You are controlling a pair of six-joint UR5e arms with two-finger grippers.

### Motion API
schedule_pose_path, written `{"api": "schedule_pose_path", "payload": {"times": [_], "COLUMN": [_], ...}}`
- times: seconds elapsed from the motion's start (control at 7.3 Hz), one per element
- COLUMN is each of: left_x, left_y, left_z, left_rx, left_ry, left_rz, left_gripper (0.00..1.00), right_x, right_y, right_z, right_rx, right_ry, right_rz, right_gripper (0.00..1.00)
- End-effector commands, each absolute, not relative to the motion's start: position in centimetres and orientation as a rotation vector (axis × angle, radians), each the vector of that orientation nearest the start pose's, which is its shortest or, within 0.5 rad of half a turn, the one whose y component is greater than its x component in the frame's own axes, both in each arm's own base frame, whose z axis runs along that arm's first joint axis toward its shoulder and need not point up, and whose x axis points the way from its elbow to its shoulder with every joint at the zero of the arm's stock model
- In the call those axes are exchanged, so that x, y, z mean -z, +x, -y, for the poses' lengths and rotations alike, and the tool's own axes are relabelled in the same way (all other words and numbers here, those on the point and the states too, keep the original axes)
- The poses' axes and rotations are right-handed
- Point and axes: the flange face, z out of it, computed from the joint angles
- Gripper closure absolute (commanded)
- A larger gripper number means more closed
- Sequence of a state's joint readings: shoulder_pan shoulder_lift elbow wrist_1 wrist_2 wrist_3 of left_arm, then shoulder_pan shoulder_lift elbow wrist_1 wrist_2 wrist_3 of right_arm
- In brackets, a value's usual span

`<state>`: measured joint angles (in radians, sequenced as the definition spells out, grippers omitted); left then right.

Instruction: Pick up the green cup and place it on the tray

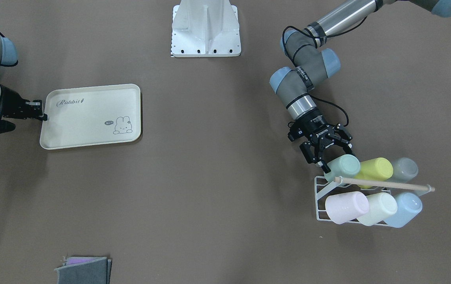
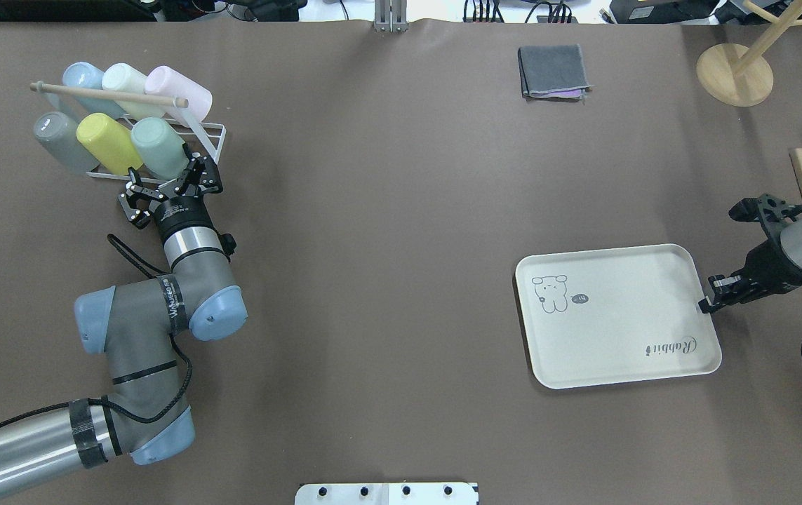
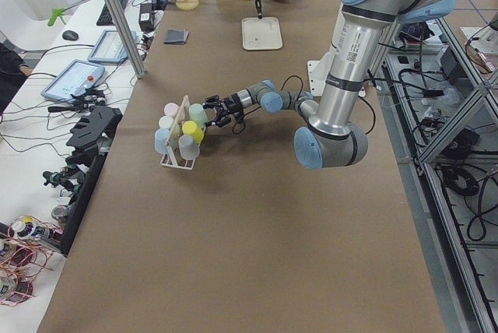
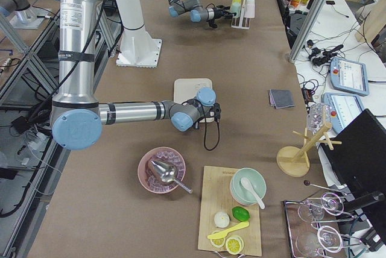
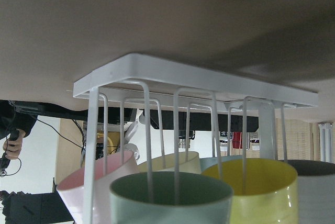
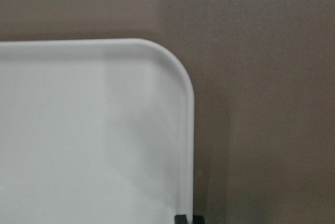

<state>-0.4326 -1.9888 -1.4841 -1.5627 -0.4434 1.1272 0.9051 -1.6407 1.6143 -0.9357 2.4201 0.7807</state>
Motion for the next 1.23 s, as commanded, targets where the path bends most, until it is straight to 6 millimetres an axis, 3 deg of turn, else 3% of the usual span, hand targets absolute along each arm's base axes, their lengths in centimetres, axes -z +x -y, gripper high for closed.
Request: {"api": "schedule_pose_path", "payload": {"times": [0.0,0.41,0.68,0.82,0.96,1.1], "left_x": [-43.6,-42.9,-42.8,-42.8,-42.7,-42.6], "left_y": [49.3,49.1,49.1,49.1,48.9,48.7], "left_z": [48.5,48.9,48.9,49.0,49.1,49.1], "left_rx": [-1.78,-1.796,-1.803,-1.804,-1.79,-1.785], "left_ry": [0.337,0.307,0.302,0.299,0.316,0.321], "left_rz": [1.315,1.364,1.376,1.377,1.373,1.371], "left_gripper": [0.01,0.01,0.01,0.07,0.46,0.67], "right_x": [-58.7,-56.2,-51.5,-48.4,-44.3,-41.0], "right_y": [-25.4,-26.2,-28.6,-30.2,-32.5,-35.5], "right_z": [41.6,42.7,45.4,47.1,48.9,49.3], "right_rx": [0.161,0.176,0.108,0.097,0.067,0.054], "right_ry": [-0.127,-0.117,-0.131,-0.135,-0.149,-0.156], "right_rz": [1.011,1.054,1.084,1.086,1.087,1.08], "right_gripper": [1.0,1.0,1.0,1.0,1.0,1.0]}}
